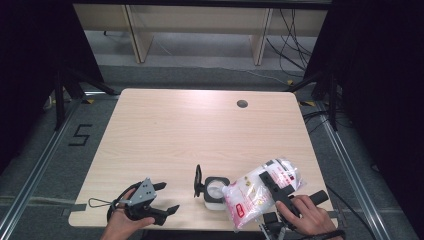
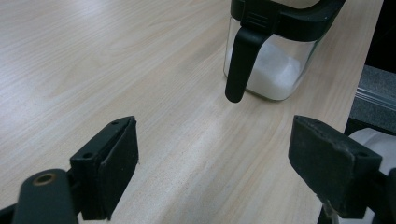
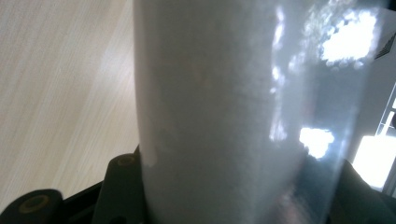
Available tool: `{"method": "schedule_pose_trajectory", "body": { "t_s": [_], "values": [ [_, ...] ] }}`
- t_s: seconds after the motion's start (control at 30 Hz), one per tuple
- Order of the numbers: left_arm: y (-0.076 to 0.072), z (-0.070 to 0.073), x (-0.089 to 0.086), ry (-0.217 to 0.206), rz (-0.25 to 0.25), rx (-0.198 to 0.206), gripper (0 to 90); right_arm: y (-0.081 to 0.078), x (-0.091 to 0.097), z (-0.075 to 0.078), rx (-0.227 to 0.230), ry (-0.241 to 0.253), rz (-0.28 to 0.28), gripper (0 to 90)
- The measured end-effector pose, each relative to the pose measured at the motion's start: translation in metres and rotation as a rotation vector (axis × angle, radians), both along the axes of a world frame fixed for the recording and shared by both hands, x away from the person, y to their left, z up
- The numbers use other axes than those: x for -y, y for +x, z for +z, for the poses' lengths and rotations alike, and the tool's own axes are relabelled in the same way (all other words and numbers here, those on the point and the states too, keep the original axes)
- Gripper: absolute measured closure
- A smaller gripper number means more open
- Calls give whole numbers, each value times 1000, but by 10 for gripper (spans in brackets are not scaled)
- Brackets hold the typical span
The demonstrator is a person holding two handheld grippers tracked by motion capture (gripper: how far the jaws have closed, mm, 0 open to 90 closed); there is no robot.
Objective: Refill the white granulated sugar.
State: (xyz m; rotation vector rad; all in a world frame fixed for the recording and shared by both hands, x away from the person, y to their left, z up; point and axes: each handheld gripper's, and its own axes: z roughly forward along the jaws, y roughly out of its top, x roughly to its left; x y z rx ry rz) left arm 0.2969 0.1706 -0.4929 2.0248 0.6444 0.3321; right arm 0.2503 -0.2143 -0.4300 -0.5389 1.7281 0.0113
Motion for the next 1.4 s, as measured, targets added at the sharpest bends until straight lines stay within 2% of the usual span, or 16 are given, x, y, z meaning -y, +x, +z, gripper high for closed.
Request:
{"method": "schedule_pose_trajectory", "body": {
  "t_s": [0.03,0.13,0.53,0.6,0.7,0.73,0.77,0.8,0.87,0.93,0.97,1.1,1.13,1.23,1.3,1.4],
  "values": [
    [-1,0,0,-8,14,-10,159,0,0,0,0,0,1,508],
    [-1,0,0,-5,12,-9,159,0,-1,1,-5,-22,9,508],
    [0,-1,1,-2,1,-2,159,0,-1,1,1,-9,10,509],
    [0,-1,1,-8,5,3,159,0,-1,1,5,-20,17,509],
    [-1,0,0,2,12,-9,159,0,-1,0,4,-14,14,509],
    [0,-1,0,3,5,-1,159,0,-3,1,6,-33,23,509],
    [0,-1,0,2,6,-2,159,0,-2,0,3,-27,14,509],
    [-2,-1,0,-9,22,-19,159,0,-3,1,5,-35,17,510],
    [-2,-1,1,-13,27,-21,159,0,-4,0,4,-33,22,510],
    [-1,-1,0,-2,20,-10,159,0,-4,1,4,-34,19,510],
    [0,-1,0,-3,1,2,159,0,-4,0,5,-36,20,510],
    [0,-1,0,2,6,-2,159,0,-3,1,5,-31,18,511],
    [-1,-1,0,-6,21,-14,159,0,-3,1,6,-33,18,511],
    [-2,-1,1,-13,24,-24,159,1,-3,2,13,-35,30,511],
    [-1,-1,0,-3,13,-8,159,0,-3,1,6,-35,12,511],
    [-1,0,0,-2,17,-8,159,0,-2,0,1,-31,18,512]
  ]
}}
